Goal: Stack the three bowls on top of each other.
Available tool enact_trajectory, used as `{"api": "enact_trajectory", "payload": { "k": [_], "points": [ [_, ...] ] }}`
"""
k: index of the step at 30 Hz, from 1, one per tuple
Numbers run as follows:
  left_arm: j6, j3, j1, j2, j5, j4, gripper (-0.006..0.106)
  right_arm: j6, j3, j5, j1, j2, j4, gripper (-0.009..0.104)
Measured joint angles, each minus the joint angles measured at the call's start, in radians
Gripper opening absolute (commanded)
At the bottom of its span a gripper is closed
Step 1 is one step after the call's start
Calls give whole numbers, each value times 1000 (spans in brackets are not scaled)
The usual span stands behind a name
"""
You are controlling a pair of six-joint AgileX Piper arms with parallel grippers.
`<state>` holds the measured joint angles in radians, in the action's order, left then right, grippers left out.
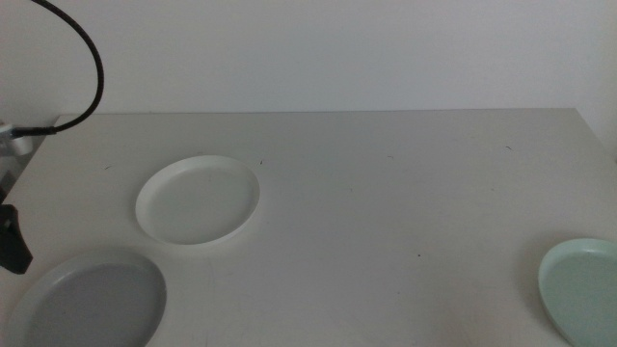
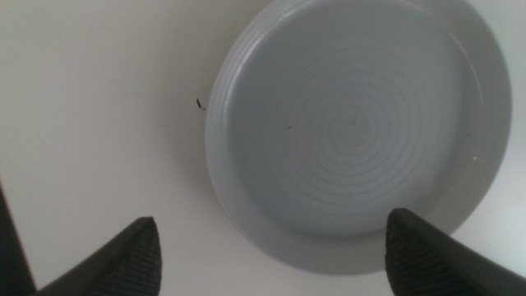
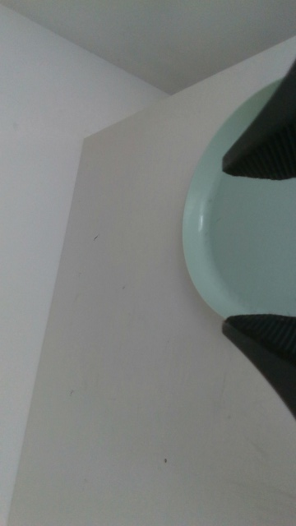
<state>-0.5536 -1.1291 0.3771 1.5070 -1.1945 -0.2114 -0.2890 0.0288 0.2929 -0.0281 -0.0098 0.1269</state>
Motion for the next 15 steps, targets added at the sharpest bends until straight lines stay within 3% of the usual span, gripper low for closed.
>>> {"api": "enact_trajectory", "payload": {
  "k": [15],
  "points": [
    [-6, -4, 0, 214, 83, -8, 103, 0, 0, 0, 0, 0, 0, 43]
  ]
}}
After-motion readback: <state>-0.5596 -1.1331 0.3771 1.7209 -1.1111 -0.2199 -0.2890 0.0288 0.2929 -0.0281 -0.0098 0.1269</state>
